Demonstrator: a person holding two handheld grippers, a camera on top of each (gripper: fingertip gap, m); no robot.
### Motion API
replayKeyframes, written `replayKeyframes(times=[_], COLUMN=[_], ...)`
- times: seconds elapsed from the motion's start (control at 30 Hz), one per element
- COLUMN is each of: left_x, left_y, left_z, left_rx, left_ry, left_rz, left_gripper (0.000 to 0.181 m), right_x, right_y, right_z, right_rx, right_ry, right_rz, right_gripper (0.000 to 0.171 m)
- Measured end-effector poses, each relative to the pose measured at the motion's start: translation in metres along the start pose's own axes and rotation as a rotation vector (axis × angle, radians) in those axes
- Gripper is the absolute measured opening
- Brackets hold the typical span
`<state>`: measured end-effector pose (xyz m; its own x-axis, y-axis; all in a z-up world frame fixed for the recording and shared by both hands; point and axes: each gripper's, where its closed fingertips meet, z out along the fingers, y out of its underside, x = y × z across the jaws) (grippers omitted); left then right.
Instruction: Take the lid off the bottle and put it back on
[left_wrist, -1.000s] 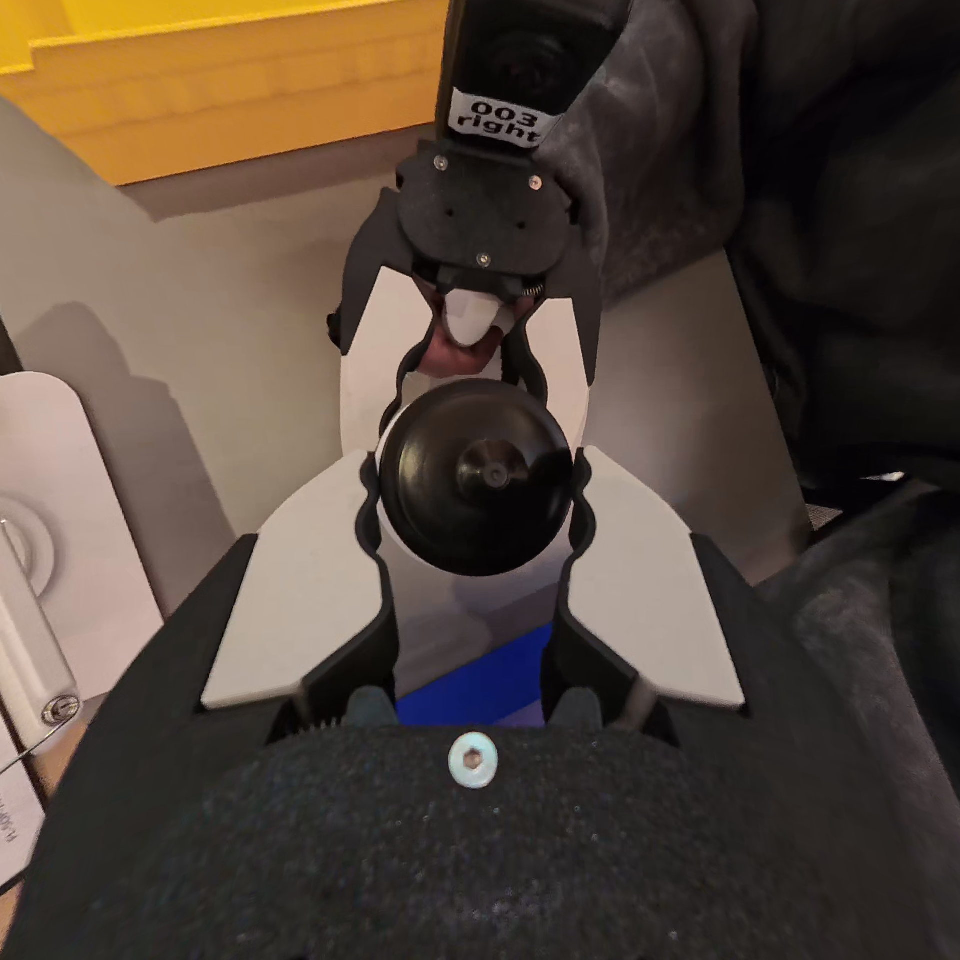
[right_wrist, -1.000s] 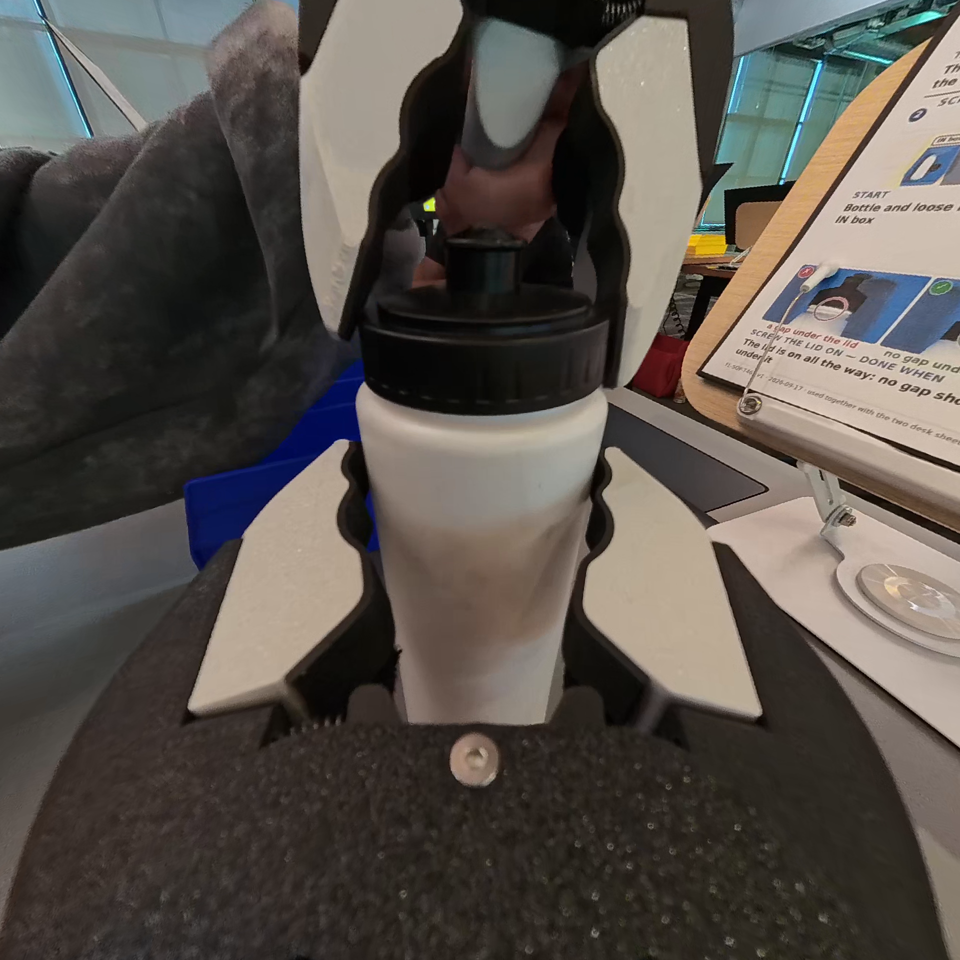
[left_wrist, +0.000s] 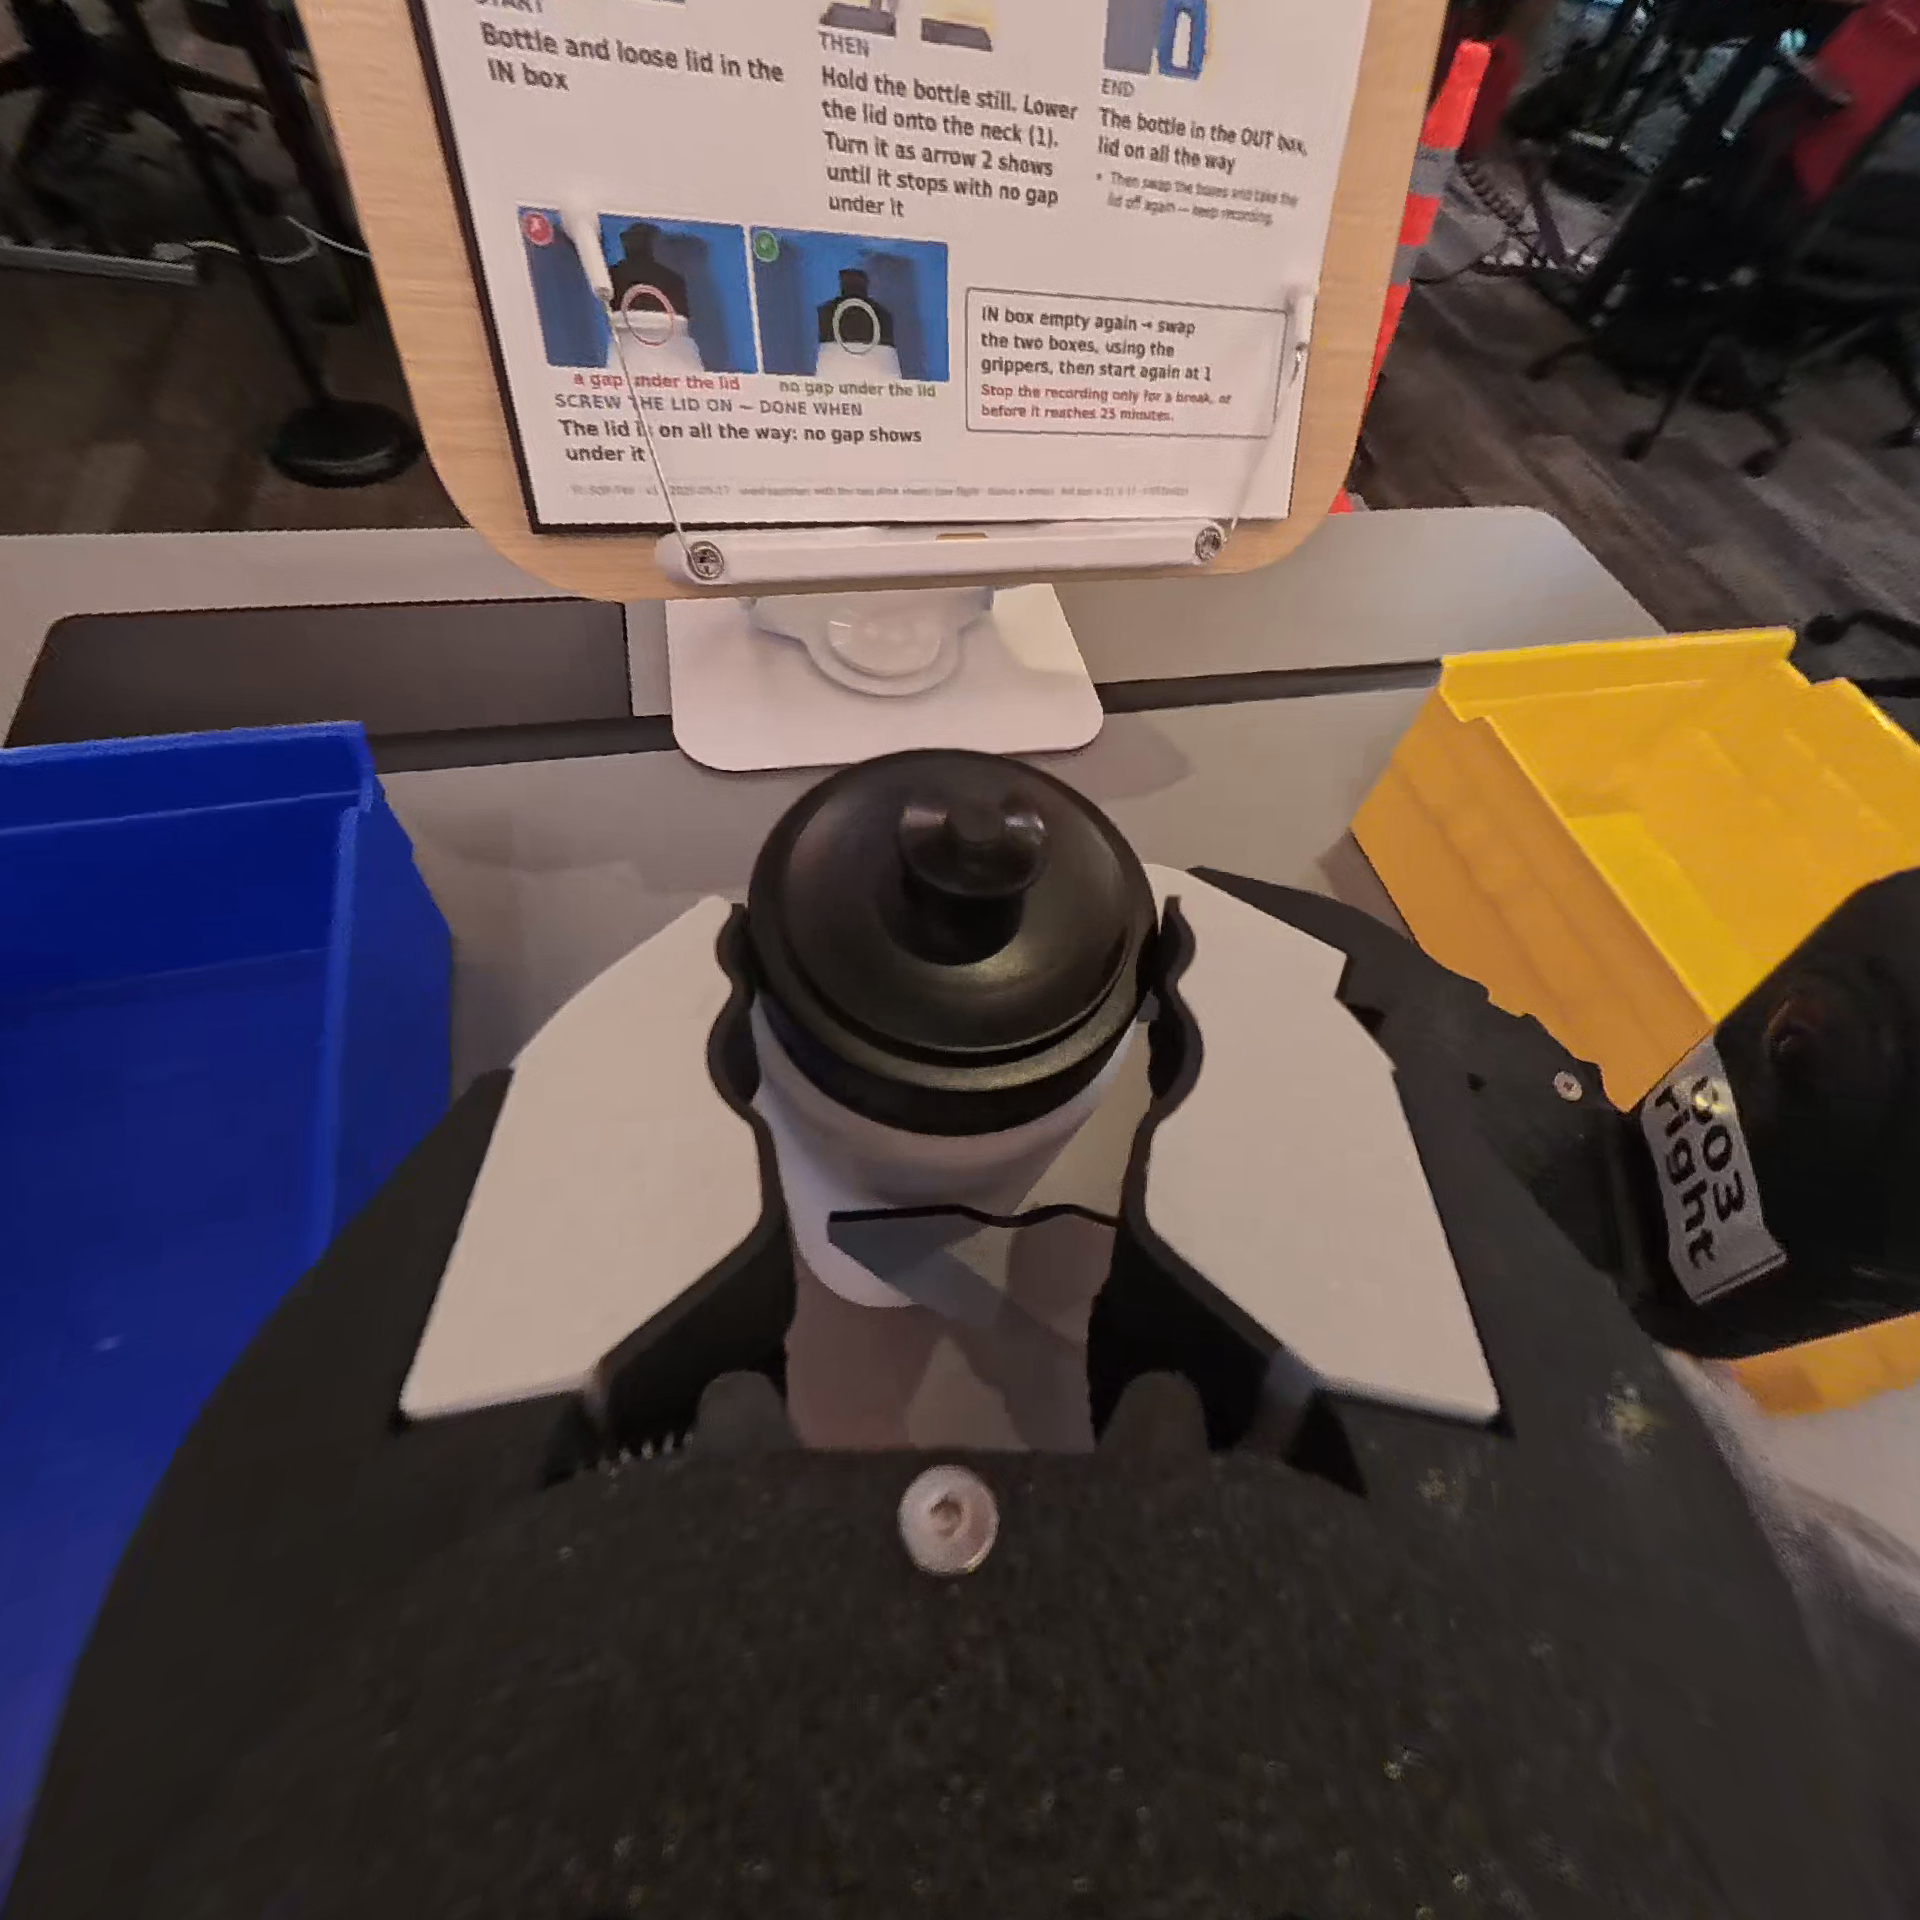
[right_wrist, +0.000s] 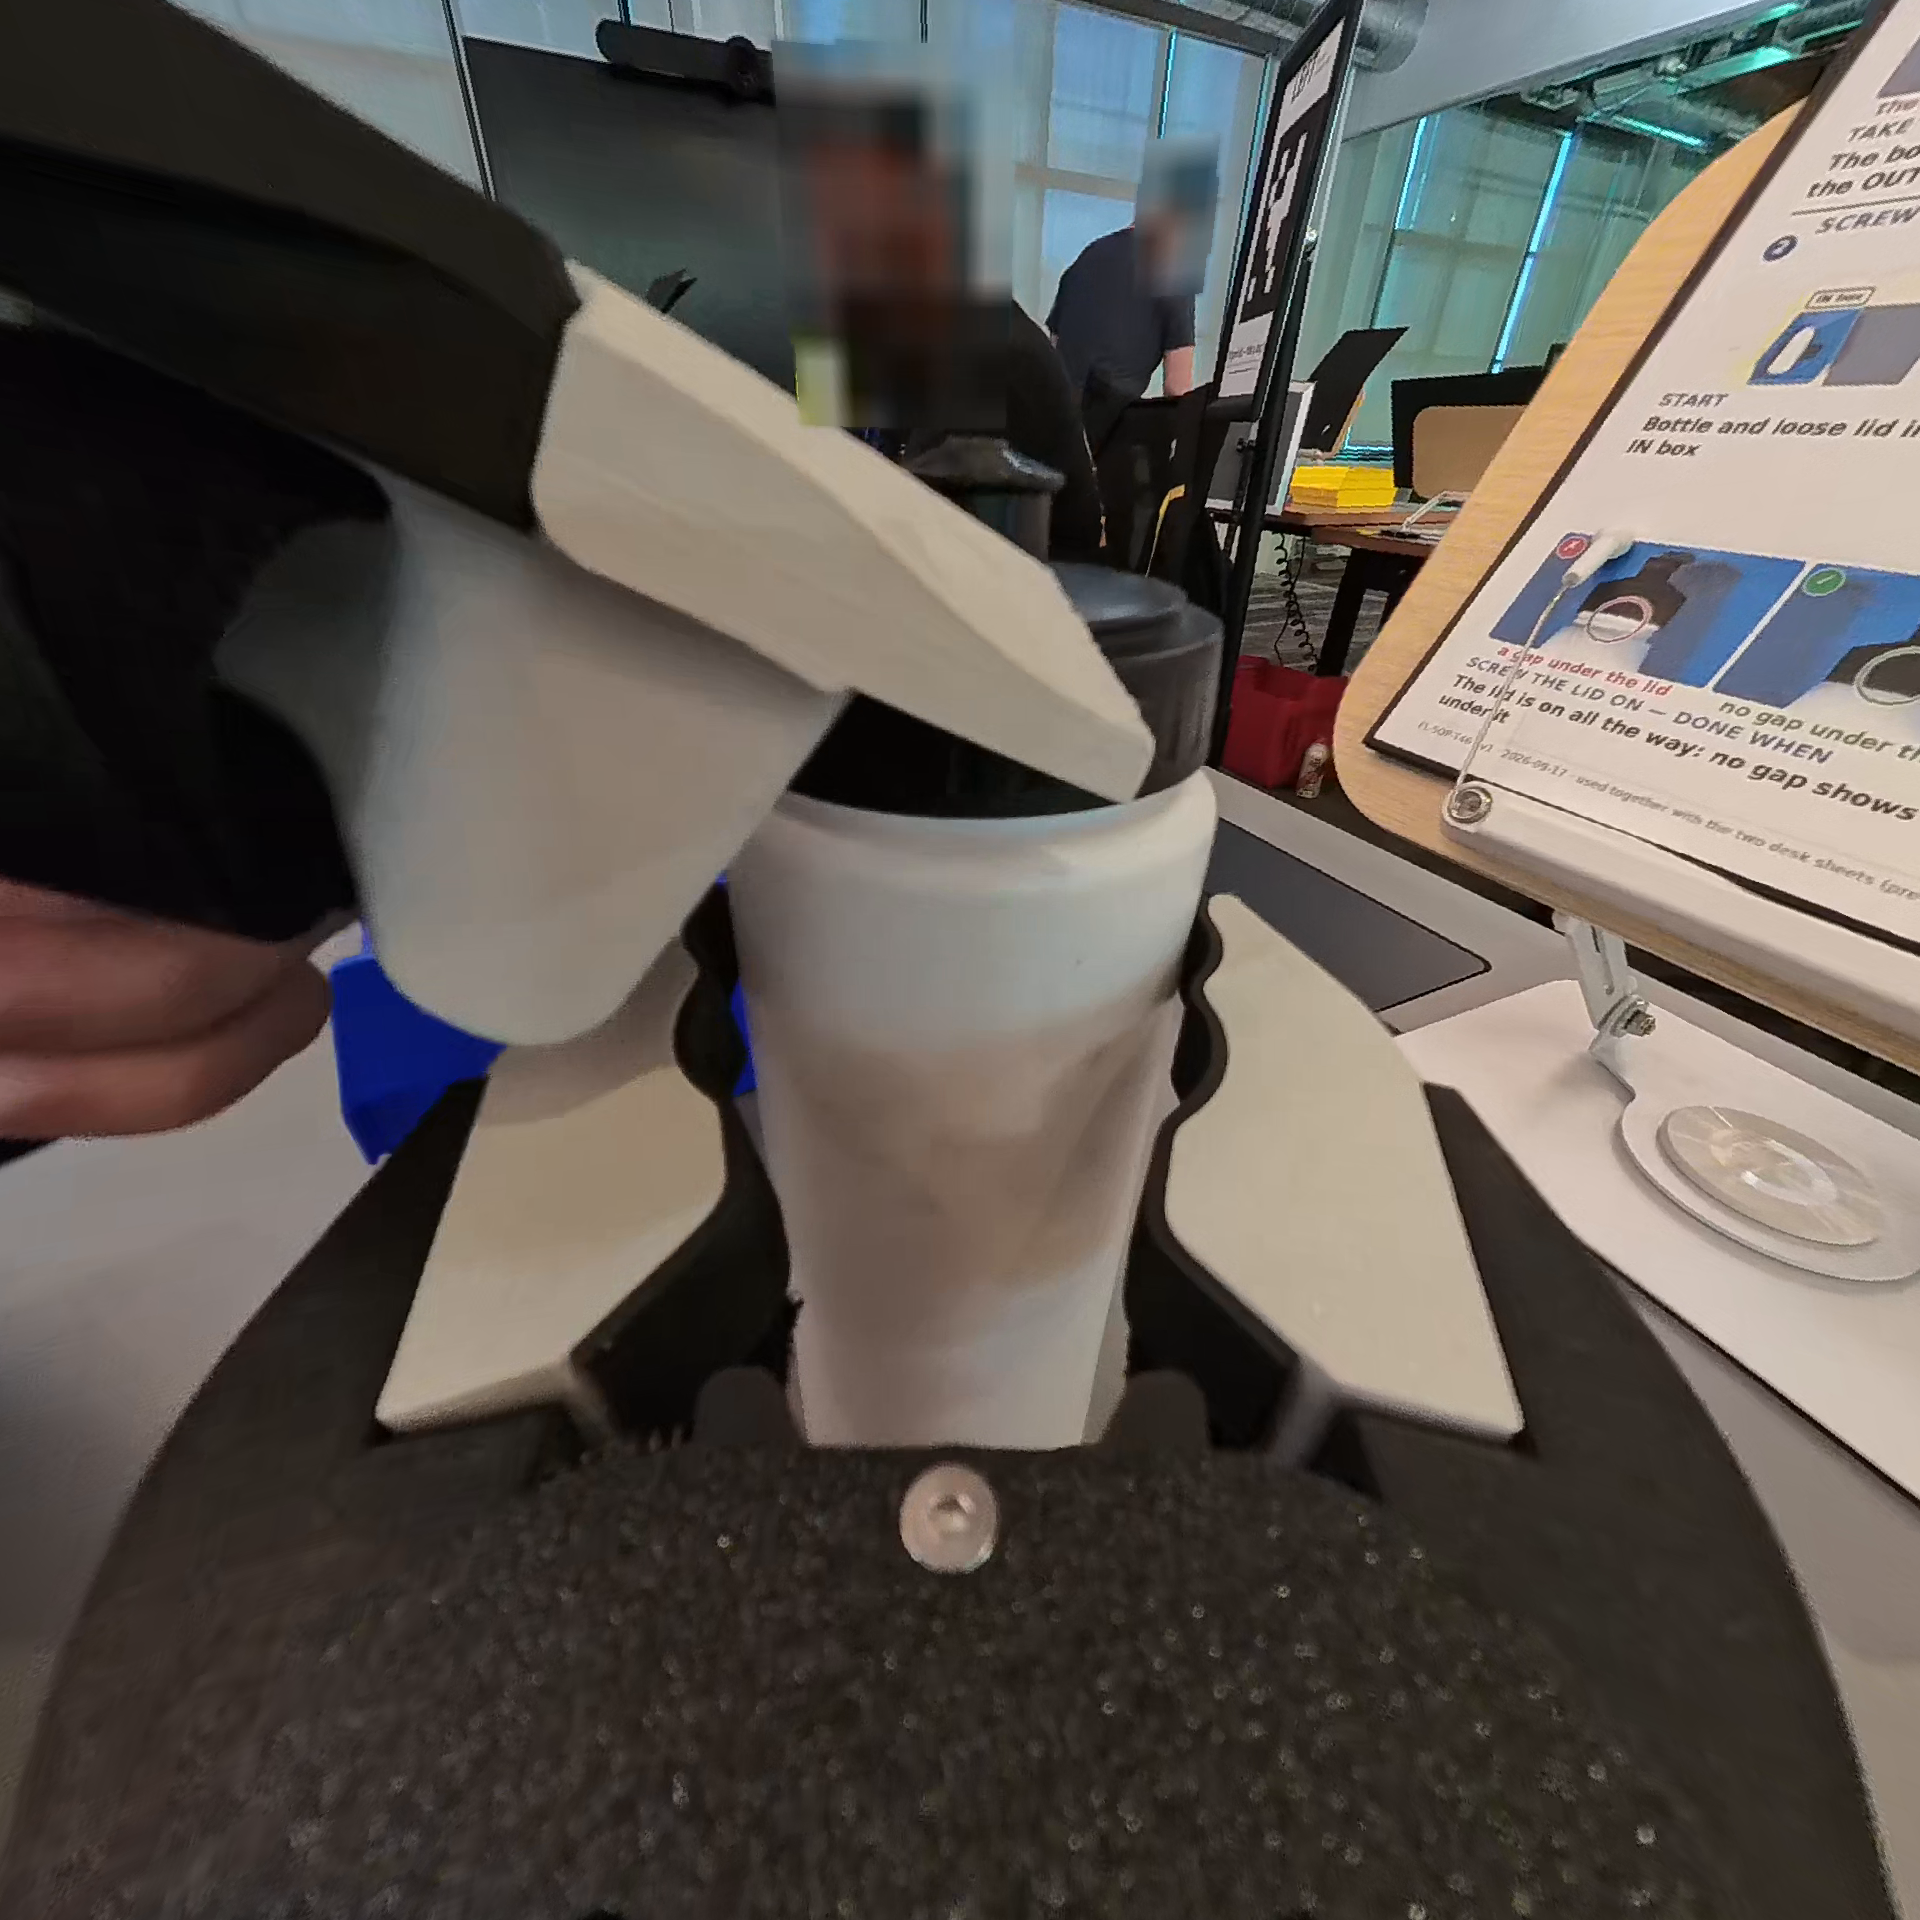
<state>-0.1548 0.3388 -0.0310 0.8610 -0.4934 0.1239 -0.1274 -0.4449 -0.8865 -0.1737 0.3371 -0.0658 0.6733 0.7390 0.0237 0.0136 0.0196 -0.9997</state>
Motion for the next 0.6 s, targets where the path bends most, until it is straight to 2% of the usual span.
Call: replayKeyframes(times=[0.33,0.6], left_x=[0.006,0.005], left_y=[0.007,0.013], left_z=[-0.003,-0.006], left_rx=[-0.194,-0.393], left_ry=[0.383,0.693], left_rz=[0.292,0.596], left_gripper=[0.073,0.072], right_x=[0.000,0.000], right_y=[0.001,0.001], right_z=[0.000,-0.001], right_rx=[-0.001,-0.002], right_ry=[-0.020,-0.041], right_rz=[-0.003,0.001], right_gripper=[0.081,0.081])
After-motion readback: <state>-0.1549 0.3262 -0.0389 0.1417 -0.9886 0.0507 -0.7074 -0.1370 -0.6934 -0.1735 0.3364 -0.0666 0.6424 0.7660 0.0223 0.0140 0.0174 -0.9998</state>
